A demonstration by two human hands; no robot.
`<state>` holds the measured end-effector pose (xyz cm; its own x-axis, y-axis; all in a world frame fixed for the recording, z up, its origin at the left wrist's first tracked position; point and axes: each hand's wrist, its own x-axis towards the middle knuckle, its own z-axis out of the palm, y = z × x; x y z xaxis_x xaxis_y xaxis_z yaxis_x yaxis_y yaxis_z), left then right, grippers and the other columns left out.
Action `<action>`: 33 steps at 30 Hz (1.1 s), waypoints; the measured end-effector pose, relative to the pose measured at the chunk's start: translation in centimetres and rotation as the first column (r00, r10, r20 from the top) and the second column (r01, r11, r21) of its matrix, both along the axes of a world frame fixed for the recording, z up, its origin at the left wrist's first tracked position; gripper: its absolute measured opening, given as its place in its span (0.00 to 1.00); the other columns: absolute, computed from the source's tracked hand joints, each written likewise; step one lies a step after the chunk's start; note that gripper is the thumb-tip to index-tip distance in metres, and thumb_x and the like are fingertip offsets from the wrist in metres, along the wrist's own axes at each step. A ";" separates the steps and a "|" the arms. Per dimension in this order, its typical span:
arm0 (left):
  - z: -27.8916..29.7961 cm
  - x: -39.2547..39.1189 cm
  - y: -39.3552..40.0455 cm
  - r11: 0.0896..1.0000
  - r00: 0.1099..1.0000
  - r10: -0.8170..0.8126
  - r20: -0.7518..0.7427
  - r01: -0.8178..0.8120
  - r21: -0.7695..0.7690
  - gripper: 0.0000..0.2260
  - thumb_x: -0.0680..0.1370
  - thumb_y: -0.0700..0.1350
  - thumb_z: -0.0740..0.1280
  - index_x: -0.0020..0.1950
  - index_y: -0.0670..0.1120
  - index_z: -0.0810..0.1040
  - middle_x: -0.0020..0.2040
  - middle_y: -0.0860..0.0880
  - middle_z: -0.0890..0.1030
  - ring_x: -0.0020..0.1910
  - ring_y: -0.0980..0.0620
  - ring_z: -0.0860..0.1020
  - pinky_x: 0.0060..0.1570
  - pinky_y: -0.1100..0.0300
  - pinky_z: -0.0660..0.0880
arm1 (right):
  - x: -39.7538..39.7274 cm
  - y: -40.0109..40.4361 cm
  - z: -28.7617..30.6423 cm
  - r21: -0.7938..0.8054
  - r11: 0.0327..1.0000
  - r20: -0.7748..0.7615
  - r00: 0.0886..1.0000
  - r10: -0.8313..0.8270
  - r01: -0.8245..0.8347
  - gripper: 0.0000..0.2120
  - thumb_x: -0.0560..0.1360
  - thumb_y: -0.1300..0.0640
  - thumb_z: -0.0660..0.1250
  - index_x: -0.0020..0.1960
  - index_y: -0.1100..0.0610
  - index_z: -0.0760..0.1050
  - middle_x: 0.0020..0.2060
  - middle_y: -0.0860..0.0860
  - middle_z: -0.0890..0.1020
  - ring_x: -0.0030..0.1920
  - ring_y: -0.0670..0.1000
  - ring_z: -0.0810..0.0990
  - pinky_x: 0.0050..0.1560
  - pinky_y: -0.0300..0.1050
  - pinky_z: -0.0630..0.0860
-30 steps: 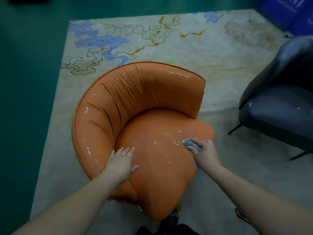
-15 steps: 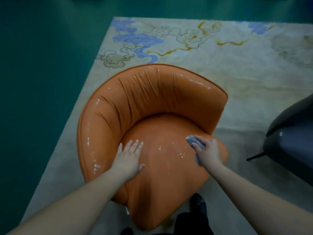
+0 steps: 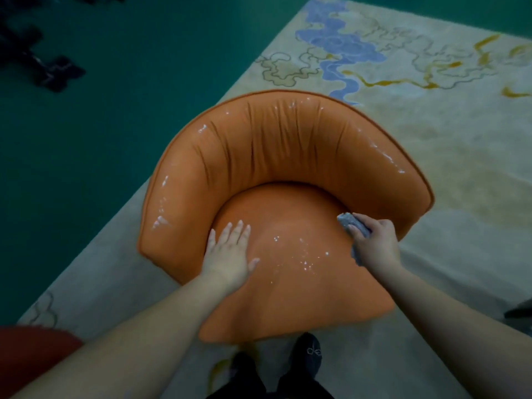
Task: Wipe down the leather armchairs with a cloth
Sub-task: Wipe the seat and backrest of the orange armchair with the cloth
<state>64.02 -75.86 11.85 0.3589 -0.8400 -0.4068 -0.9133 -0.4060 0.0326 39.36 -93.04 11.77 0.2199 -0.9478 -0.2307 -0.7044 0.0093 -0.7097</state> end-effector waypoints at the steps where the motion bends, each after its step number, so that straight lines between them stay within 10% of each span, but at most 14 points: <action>1: -0.3 0.0 0.8 1.000 1.000 0.014 0.001 -0.014 -0.001 0.34 0.80 0.63 0.52 0.79 0.50 0.42 0.80 0.51 0.44 0.78 0.50 0.43 0.74 0.45 0.40 | 0.3 0.3 -0.3 -0.005 1.000 0.000 1.000 0.016 -0.016 0.18 0.77 0.52 0.67 0.65 0.55 0.75 0.53 0.57 0.76 0.46 0.56 0.80 0.50 0.53 0.79; 10: -6.7 1.0 5.2 0.991 0.992 0.126 -0.029 -0.127 -0.037 0.34 0.79 0.63 0.53 0.79 0.50 0.44 0.80 0.52 0.45 0.78 0.50 0.44 0.75 0.48 0.43 | 0.7 4.0 -6.0 0.004 0.996 0.025 0.996 0.084 -0.084 0.17 0.77 0.53 0.67 0.65 0.53 0.74 0.50 0.51 0.70 0.40 0.51 0.78 0.36 0.41 0.74; 26: -26.7 0.3 5.3 0.999 0.992 0.044 -0.115 -0.041 0.024 0.40 0.76 0.63 0.62 0.79 0.55 0.42 0.79 0.54 0.41 0.78 0.51 0.42 0.75 0.51 0.45 | 2.4 6.5 -27.4 0.027 0.994 0.069 0.992 0.101 -0.103 0.17 0.77 0.52 0.66 0.65 0.50 0.75 0.45 0.42 0.66 0.42 0.37 0.73 0.39 0.23 0.68; 29: -29.6 0.2 4.4 1.000 0.989 0.014 -0.149 -0.011 0.023 0.44 0.73 0.63 0.66 0.78 0.56 0.41 0.79 0.55 0.39 0.77 0.52 0.40 0.76 0.50 0.45 | 4.1 7.5 -30.6 0.067 0.985 0.204 0.969 0.142 -0.159 0.16 0.77 0.53 0.66 0.65 0.50 0.75 0.47 0.45 0.67 0.35 0.42 0.76 0.34 0.29 0.73; 33: -32.0 1.1 3.1 1.000 0.987 0.018 -0.162 -0.018 -0.001 0.48 0.70 0.64 0.70 0.78 0.56 0.41 0.78 0.56 0.38 0.77 0.52 0.40 0.75 0.50 0.45 | 7.5 8.1 -33.7 -0.144 0.920 0.045 0.927 0.373 -0.364 0.18 0.75 0.53 0.69 0.65 0.49 0.76 0.52 0.51 0.69 0.50 0.51 0.72 0.52 0.38 0.70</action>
<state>65.10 -72.79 -20.19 0.3036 -0.8353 -0.4584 -0.8885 -0.4220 0.1805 46.81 -84.91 -21.91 0.5705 -0.8171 -0.0822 -0.5890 -0.3373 -0.7344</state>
